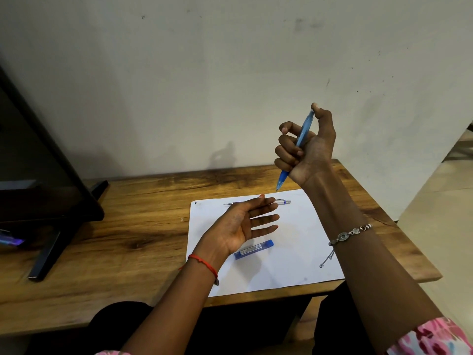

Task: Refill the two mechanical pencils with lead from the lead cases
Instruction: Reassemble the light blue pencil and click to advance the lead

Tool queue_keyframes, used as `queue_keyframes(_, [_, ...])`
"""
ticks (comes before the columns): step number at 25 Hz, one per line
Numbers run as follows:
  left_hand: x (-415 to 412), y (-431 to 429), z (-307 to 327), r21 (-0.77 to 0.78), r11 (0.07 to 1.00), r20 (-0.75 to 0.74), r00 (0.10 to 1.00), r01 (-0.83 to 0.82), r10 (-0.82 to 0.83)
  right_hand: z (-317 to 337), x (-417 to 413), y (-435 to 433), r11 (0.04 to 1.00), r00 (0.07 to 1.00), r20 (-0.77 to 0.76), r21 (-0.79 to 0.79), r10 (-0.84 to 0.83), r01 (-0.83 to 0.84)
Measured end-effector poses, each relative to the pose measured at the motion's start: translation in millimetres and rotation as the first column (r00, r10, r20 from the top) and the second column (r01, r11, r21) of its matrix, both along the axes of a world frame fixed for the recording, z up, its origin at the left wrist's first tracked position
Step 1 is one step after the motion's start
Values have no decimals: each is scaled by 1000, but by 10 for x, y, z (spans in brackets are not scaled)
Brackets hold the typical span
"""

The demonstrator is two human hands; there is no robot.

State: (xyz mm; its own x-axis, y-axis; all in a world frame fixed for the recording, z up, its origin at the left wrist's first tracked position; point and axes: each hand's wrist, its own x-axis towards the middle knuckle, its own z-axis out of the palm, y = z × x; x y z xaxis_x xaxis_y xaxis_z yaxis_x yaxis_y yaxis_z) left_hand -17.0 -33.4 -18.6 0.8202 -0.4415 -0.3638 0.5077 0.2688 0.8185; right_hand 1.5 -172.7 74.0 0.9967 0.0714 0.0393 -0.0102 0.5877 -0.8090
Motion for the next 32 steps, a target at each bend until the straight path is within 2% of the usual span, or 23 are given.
queue_keyframes(32, [-12,-8,22,-5,1000,-1,1000,7,-7,-52,16,11,1000,1000,-9,-15,1,-1])
